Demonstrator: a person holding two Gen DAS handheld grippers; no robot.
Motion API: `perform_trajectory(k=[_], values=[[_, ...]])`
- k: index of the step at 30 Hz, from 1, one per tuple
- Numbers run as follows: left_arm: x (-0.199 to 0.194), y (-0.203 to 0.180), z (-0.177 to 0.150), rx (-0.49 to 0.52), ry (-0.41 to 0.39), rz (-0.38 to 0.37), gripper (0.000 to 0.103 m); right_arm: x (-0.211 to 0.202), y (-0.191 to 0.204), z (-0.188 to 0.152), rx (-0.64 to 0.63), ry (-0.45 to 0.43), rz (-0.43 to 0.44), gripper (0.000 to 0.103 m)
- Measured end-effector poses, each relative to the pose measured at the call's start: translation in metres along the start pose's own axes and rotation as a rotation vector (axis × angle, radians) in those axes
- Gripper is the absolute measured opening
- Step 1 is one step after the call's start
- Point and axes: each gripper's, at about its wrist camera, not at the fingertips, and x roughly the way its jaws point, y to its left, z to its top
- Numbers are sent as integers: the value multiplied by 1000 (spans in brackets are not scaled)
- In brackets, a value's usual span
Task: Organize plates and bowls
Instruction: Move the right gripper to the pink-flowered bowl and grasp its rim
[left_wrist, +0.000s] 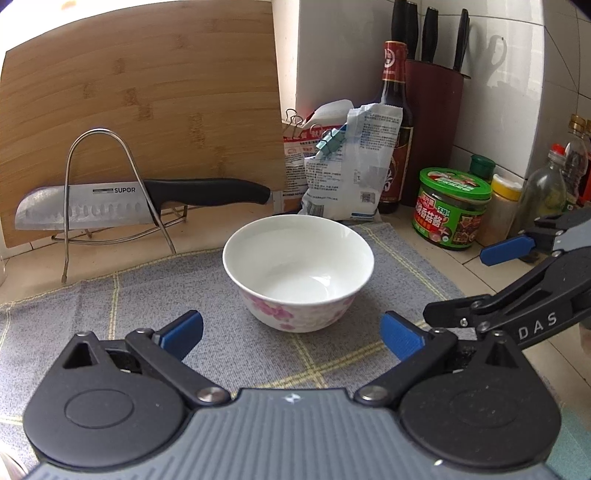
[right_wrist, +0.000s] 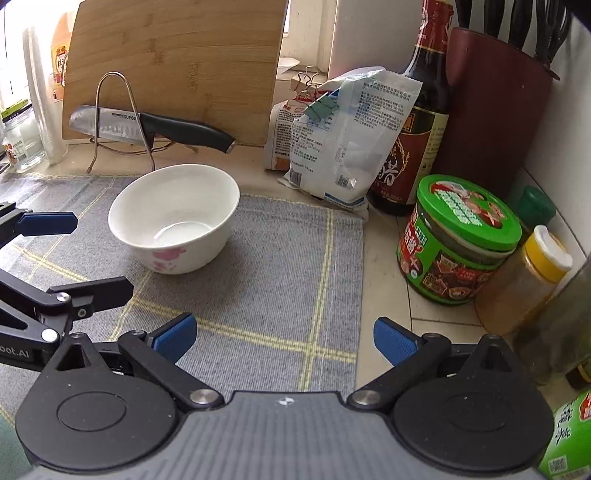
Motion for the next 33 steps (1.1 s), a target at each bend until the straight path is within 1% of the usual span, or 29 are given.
perform_trajectory(k=[5,7,11,14,17,20,21,25,30,33], values=[[14,2,1,3,2,27,101,10,-3,16,-36,-8,-6,103],[18,3,1,6,2,21,101,13,-5,21,-42,-16,-5,103],[26,2,2,24,-5,29,101,17,-8,33,-47,-30,18,103],[30,1,3,46,-14,34,101,20,-8,44,-35,-40,64,103],[34,0,3,55,-17,28,101,24,-7,56,-10,-55,161,103],[36,-3,3,67,-22,21,101,32,0,66,-20,-66,213,102],[37,-4,3,67,-22,15,101,36,4,69,-28,-64,223,101],[37,-5,5,74,-37,6,100,52,15,79,-49,-37,262,88],[40,-5,9,77,-42,-11,98,70,23,87,-67,-8,305,82],[41,-6,9,84,-47,-16,98,77,25,90,-72,0,315,78]])
